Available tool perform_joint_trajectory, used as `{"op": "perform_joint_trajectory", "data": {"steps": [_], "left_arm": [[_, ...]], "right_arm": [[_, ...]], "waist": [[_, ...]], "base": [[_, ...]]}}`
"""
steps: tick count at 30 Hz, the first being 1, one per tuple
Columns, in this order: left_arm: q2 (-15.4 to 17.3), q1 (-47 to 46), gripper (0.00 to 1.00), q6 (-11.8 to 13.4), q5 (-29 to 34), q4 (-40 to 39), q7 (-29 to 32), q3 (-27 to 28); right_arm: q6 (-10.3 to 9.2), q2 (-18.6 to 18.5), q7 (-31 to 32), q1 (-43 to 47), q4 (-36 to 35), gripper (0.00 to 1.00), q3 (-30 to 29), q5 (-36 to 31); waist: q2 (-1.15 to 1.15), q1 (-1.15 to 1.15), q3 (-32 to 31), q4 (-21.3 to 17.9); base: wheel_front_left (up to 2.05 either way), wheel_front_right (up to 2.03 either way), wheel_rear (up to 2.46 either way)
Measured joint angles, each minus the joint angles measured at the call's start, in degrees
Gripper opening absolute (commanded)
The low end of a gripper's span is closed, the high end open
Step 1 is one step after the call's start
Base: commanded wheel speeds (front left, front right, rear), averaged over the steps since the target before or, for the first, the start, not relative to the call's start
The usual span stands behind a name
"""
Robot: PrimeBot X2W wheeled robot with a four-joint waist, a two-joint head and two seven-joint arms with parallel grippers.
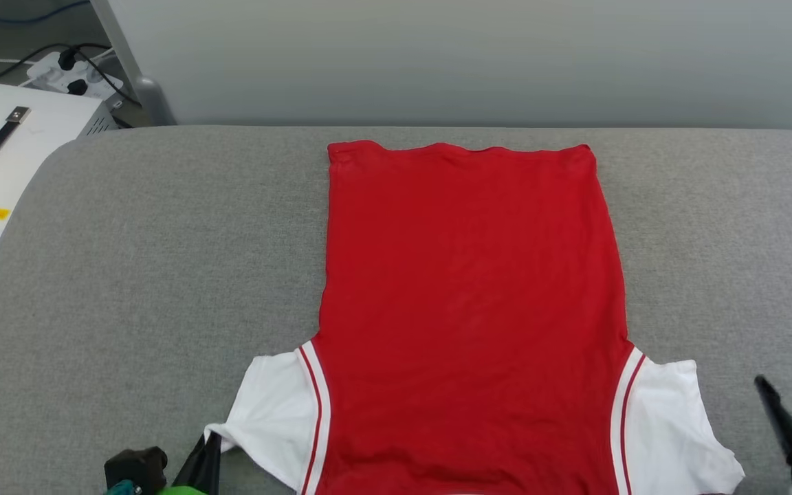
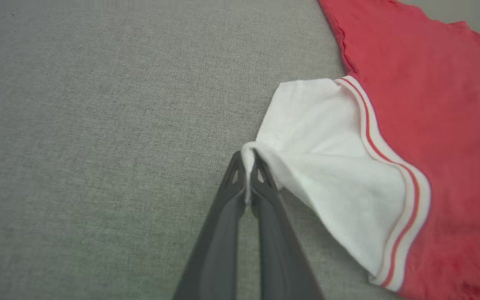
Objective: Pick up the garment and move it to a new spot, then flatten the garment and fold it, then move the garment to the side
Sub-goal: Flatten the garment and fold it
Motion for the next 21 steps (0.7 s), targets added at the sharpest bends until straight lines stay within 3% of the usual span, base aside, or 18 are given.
{"op": "perform_joint_trajectory", "data": {"steps": [3, 10, 16, 21], "left_arm": [[-0.5, -0.7, 0.00, 0.1, 1.2, -1.8, 0.0, 0.1], [-2.1, -4.5, 0.00, 0.6, 5.5, -8.8, 0.0, 0.1], [-4.3, -7.9, 0.00, 0.5, 7.1, -13.9, 0.0, 0.1], [-5.4, -9.9, 0.00, 0.5, 9.6, -16.7, 0.0, -0.3]], "right_arm": [[0.00, 0.0, 0.6, -2.8, -4.7, 1.00, -3.8, -1.9], [0.00, -2.2, 8.0, -22.4, -11.3, 1.00, -9.0, -4.3], [0.00, -5.6, 22.3, -40.5, -6.1, 1.00, -5.5, -3.3], [0.00, -7.4, 39.3, -55.5, 3.4, 1.00, -0.2, -2.4]], "waist": [[0.00, 0.00, 1.0, 0.6], [0.00, 0.00, 5.9, 2.6], [0.00, 0.00, 11.0, 4.9], [0.00, 0.01, 15.9, 7.1]], "base": [[0.00, 0.00, 0.00], [0.00, 0.00, 0.00], [0.00, 0.00, 0.00], [0.00, 0.00, 0.00]]}}
